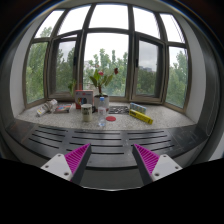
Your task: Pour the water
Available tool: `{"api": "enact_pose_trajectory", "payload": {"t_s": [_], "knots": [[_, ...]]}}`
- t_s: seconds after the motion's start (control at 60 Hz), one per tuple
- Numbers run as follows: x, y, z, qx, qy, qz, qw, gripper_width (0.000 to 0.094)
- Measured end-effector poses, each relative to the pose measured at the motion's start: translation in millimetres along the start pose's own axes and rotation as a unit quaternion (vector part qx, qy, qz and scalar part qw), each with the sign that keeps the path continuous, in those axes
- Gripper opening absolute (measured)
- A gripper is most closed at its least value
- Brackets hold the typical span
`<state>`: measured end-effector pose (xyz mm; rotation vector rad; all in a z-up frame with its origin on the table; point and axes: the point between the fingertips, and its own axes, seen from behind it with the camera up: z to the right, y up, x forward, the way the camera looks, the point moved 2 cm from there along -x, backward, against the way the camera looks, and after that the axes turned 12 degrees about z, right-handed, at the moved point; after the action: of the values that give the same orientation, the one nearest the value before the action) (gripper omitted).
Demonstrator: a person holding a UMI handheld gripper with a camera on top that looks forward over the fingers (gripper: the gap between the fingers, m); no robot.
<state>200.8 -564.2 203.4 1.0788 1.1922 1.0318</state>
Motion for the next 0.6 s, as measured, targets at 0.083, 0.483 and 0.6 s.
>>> {"api": "enact_pose_trajectory", "payload": {"t_s": [0.083,0.483,0.6], "knots": [[0.9,-1.9,1.9,0.007,0.001,-0.004,1.0,0.0855],[78.8,-31.6,-11.1,-0.008,0.015,-0.005,1.0,0.0859],[136.9,-33.9,-29.6,-0.012,0.026,0.008,1.0,0.0857]]}}
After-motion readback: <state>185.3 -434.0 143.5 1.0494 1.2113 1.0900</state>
